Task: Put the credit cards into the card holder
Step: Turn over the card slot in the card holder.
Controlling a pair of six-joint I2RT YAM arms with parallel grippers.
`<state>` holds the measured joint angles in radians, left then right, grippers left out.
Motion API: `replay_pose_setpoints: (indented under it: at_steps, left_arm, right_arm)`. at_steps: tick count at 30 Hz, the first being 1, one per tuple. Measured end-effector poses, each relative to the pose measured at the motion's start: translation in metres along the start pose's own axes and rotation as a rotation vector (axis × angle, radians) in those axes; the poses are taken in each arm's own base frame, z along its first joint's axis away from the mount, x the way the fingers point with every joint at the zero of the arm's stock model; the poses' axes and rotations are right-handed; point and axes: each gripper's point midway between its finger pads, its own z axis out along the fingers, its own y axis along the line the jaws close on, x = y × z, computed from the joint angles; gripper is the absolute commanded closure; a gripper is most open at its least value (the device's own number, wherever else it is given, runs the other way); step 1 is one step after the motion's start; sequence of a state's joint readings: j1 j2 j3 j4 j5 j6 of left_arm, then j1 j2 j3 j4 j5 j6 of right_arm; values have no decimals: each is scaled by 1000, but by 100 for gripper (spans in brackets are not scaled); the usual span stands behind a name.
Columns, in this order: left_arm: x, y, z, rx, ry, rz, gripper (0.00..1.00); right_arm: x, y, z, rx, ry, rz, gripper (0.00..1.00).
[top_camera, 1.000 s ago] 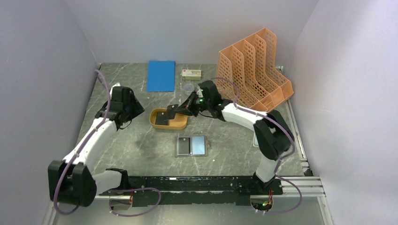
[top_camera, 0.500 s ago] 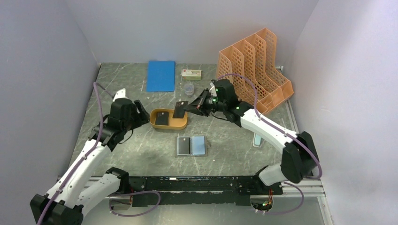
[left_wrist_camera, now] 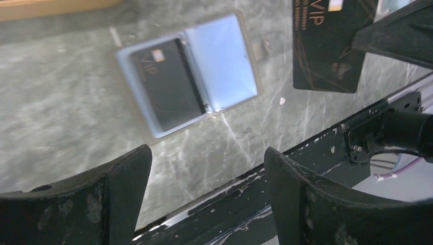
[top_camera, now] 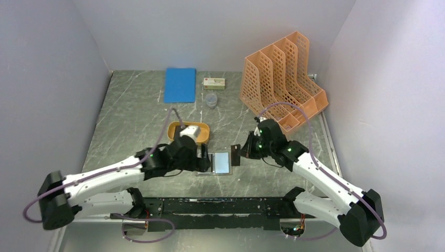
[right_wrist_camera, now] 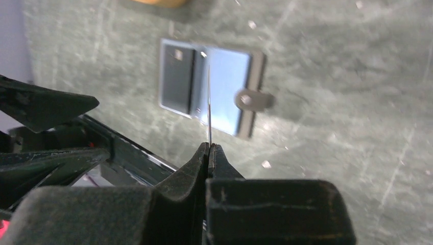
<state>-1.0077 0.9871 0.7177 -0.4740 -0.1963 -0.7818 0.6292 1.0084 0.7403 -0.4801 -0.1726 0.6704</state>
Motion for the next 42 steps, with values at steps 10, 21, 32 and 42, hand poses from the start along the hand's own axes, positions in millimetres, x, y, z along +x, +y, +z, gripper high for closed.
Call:
replay_pose_setpoints:
  at_steps: [10,21,32,42]
  left_arm:
    - [25,-38,60,-22,102,40,17]
    - [20,-54,112,-88,119,78,23]
    - [41,-23,135,-212,162,130,25]
    - [42,-18,142,-242,161,154,39]
  right_arm:
    - [46,-34,-2,39,52,36,100]
    - [51,-37,-9,20,27,31,100]
    - [44,-36,-19,21,-26,47,100]
    - [43,-39,-19,37,-35,58,100]
